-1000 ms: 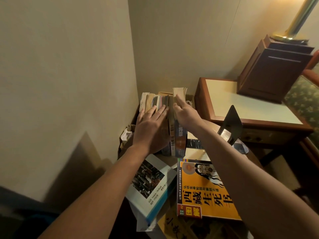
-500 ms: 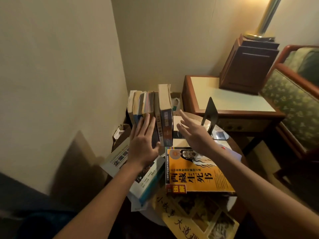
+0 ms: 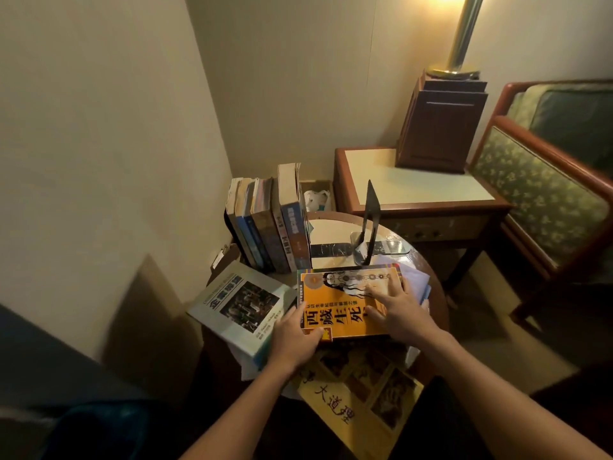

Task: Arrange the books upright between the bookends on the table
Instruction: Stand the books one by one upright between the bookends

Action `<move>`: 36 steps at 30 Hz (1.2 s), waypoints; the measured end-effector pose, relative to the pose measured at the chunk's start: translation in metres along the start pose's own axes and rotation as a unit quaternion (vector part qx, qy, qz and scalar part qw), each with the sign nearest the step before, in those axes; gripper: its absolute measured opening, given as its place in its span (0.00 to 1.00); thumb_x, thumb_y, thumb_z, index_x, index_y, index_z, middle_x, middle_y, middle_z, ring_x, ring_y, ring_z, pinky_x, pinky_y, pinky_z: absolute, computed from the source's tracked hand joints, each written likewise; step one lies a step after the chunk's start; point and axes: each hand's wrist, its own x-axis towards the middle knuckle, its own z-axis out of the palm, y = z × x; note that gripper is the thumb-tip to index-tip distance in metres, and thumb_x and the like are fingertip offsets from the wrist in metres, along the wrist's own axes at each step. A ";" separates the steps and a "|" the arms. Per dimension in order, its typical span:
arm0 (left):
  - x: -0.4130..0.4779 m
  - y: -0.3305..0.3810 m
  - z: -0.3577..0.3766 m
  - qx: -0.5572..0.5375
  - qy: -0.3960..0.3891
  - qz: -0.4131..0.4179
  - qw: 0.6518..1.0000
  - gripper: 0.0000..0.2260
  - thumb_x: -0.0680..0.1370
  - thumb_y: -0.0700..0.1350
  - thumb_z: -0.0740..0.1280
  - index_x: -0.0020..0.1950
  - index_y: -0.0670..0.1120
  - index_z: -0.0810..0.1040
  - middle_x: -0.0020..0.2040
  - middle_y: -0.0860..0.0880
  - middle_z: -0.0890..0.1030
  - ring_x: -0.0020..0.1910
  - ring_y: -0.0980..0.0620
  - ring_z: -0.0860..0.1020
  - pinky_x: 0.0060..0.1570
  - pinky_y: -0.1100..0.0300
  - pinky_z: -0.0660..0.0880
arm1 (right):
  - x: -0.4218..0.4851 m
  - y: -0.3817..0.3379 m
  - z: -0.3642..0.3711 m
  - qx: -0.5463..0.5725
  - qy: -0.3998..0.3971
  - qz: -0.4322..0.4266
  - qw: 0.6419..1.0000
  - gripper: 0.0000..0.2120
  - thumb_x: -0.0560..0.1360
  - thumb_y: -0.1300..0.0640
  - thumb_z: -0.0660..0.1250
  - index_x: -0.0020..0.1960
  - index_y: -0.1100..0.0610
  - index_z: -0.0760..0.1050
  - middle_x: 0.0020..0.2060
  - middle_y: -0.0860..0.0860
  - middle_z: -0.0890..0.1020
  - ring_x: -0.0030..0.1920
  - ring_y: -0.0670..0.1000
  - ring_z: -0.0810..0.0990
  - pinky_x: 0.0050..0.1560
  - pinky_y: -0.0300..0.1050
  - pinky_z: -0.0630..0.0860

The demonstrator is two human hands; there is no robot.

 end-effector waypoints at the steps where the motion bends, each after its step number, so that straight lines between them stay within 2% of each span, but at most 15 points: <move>1: -0.002 0.004 0.001 -0.015 -0.011 -0.013 1.000 0.33 0.79 0.52 0.69 0.81 0.54 0.58 0.68 0.51 0.75 0.60 0.54 0.73 0.59 0.56 0.75 | -0.002 0.001 0.002 0.011 -0.006 0.002 1.000 0.29 0.79 0.33 0.54 0.79 0.35 0.52 0.80 0.52 0.35 0.78 0.61 0.33 0.73 0.76 0.49; 5: 0.001 0.018 -0.003 -0.047 -0.045 -0.038 0.997 0.34 0.80 0.51 0.69 0.81 0.53 0.57 0.72 0.48 0.71 0.59 0.55 0.74 0.54 0.63 0.74 | -0.006 0.001 0.003 0.027 -0.006 0.003 1.000 0.30 0.80 0.34 0.53 0.79 0.34 0.48 0.79 0.52 0.34 0.78 0.59 0.31 0.73 0.74 0.49; 7: 0.009 0.022 -0.007 -0.102 -0.055 -0.043 0.992 0.32 0.80 0.46 0.69 0.81 0.50 0.59 0.71 0.46 0.73 0.50 0.59 0.77 0.41 0.73 0.74 | -0.005 0.003 0.005 0.029 -0.007 -0.001 1.000 0.31 0.80 0.34 0.53 0.79 0.34 0.46 0.80 0.52 0.34 0.78 0.59 0.31 0.74 0.73 0.48; 8: 0.012 0.023 -0.009 -0.127 -0.050 -0.045 0.990 0.32 0.80 0.45 0.70 0.81 0.49 0.60 0.69 0.46 0.75 0.46 0.59 0.78 0.35 0.73 0.74 | -0.005 0.003 0.005 0.029 -0.007 -0.003 1.000 0.31 0.80 0.33 0.53 0.79 0.34 0.46 0.80 0.52 0.34 0.78 0.59 0.31 0.74 0.72 0.48; 10: 0.015 0.023 -0.013 -0.169 -0.024 -0.045 0.984 0.31 0.78 0.42 0.71 0.79 0.49 0.64 0.69 0.45 0.75 0.49 0.54 0.81 0.39 0.69 0.77 | -0.005 0.005 0.007 0.027 -0.005 -0.006 1.000 0.31 0.80 0.33 0.52 0.79 0.34 0.45 0.80 0.52 0.34 0.78 0.59 0.30 0.75 0.72 0.47; 12: 0.018 0.024 -0.017 -0.180 0.001 -0.041 0.983 0.29 0.76 0.42 0.73 0.76 0.52 0.69 0.71 0.46 0.73 0.58 0.49 0.79 0.53 0.57 0.80 | -0.005 0.007 0.007 0.030 -0.008 -0.006 1.000 0.31 0.80 0.33 0.51 0.79 0.35 0.45 0.80 0.52 0.34 0.78 0.59 0.30 0.74 0.71 0.45; 13: 0.018 0.025 -0.018 -0.182 0.005 -0.035 0.983 0.28 0.76 0.41 0.74 0.75 0.53 0.70 0.71 0.47 0.72 0.60 0.49 0.77 0.57 0.56 0.78 | -0.006 0.008 0.006 0.035 -0.009 -0.006 0.999 0.31 0.80 0.33 0.51 0.80 0.35 0.45 0.80 0.53 0.35 0.78 0.59 0.30 0.74 0.70 0.44; 16: 0.022 0.028 -0.018 -0.204 -0.004 -0.027 0.979 0.25 0.77 0.39 0.73 0.72 0.53 0.74 0.64 0.48 0.71 0.53 0.53 0.75 0.42 0.69 0.74 | -0.008 0.010 0.004 0.047 -0.009 -0.007 0.999 0.32 0.80 0.32 0.51 0.80 0.35 0.45 0.80 0.52 0.35 0.78 0.58 0.31 0.76 0.67 0.43; 19: 0.025 0.032 -0.017 -0.225 -0.009 -0.035 0.974 0.24 0.76 0.39 0.73 0.70 0.53 0.75 0.63 0.50 0.71 0.49 0.55 0.77 0.38 0.69 0.78 | -0.010 0.010 0.004 0.055 -0.008 -0.008 0.998 0.33 0.79 0.30 0.51 0.80 0.36 0.44 0.80 0.51 0.35 0.78 0.57 0.30 0.76 0.65 0.44; 22: 0.029 0.036 -0.019 -0.310 -0.015 -0.071 0.948 0.22 0.74 0.38 0.75 0.62 0.59 0.79 0.67 0.46 0.76 0.56 0.43 0.82 0.54 0.48 0.82 | -0.010 0.011 0.004 0.068 -0.004 -0.007 0.998 0.34 0.78 0.29 0.51 0.80 0.35 0.44 0.80 0.50 0.35 0.78 0.55 0.30 0.76 0.65 0.46; 23: 0.030 0.037 -0.021 -0.347 -0.020 -0.090 0.933 0.22 0.74 0.36 0.75 0.60 0.59 0.80 0.66 0.43 0.77 0.55 0.40 0.83 0.53 0.45 0.82 | -0.010 0.011 0.003 0.072 -0.004 -0.004 0.997 0.33 0.78 0.29 0.51 0.80 0.35 0.45 0.80 0.50 0.35 0.78 0.55 0.30 0.76 0.65 0.46; 26: 0.030 0.040 -0.025 -0.422 -0.036 -0.112 0.899 0.22 0.76 0.33 0.71 0.64 0.54 0.79 0.63 0.39 0.79 0.45 0.42 0.85 0.38 0.54 0.82 | -0.008 0.009 0.003 0.082 -0.002 0.006 0.997 0.33 0.78 0.29 0.51 0.79 0.35 0.46 0.80 0.50 0.35 0.78 0.55 0.30 0.76 0.66 0.48; 29: 0.029 0.044 -0.033 -0.454 -0.049 -0.115 0.882 0.23 0.77 0.33 0.68 0.69 0.53 0.77 0.63 0.38 0.80 0.43 0.45 0.85 0.35 0.57 0.81 | -0.008 0.007 0.006 0.093 0.007 0.010 0.996 0.33 0.78 0.29 0.51 0.79 0.35 0.47 0.80 0.49 0.36 0.78 0.55 0.31 0.75 0.67 0.50; 34: 0.022 0.055 -0.050 -0.420 -0.068 -0.091 0.900 0.23 0.81 0.34 0.63 0.71 0.54 0.75 0.60 0.38 0.81 0.36 0.50 0.85 0.31 0.61 0.79 | -0.008 0.004 0.011 0.116 0.007 0.006 0.993 0.34 0.76 0.28 0.49 0.79 0.35 0.48 0.80 0.50 0.37 0.79 0.54 0.32 0.75 0.68 0.51; 36: 0.016 0.057 -0.056 -0.386 -0.071 -0.083 0.916 0.21 0.82 0.36 0.62 0.71 0.54 0.75 0.54 0.40 0.82 0.32 0.52 0.83 0.27 0.62 0.76 | -0.009 0.001 0.013 0.127 0.009 0.003 0.992 0.36 0.74 0.26 0.48 0.79 0.35 0.48 0.80 0.49 0.36 0.78 0.54 0.32 0.75 0.68 0.51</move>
